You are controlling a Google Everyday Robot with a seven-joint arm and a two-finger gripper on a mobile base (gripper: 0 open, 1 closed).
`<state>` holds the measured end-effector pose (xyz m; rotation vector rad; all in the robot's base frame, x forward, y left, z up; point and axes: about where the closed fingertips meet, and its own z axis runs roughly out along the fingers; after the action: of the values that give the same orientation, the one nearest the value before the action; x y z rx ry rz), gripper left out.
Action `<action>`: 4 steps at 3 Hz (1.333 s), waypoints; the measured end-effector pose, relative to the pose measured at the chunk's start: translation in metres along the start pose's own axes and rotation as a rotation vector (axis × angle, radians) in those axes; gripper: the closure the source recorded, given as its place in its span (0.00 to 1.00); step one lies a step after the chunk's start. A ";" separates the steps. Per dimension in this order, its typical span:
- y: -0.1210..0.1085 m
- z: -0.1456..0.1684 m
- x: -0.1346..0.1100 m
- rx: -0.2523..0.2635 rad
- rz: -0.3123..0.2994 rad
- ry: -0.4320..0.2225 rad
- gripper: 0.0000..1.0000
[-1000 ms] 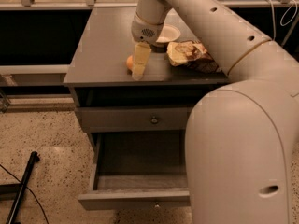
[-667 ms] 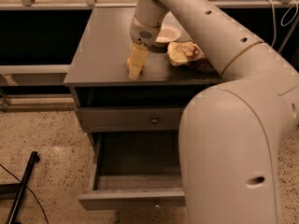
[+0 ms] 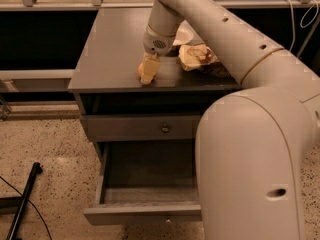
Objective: Place orange into middle drawer
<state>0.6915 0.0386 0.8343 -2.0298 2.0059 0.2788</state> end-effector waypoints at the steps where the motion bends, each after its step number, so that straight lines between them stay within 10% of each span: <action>1: 0.010 -0.014 -0.002 0.010 -0.013 -0.080 0.88; 2: 0.051 -0.077 -0.012 0.086 -0.079 -0.263 1.00; 4: 0.098 -0.088 -0.010 0.106 -0.091 -0.348 1.00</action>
Offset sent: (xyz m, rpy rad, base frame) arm -0.0982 -0.0337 0.1318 0.4107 -0.1844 0.1063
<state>0.5889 0.0194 0.9153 -1.8530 1.6776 0.4602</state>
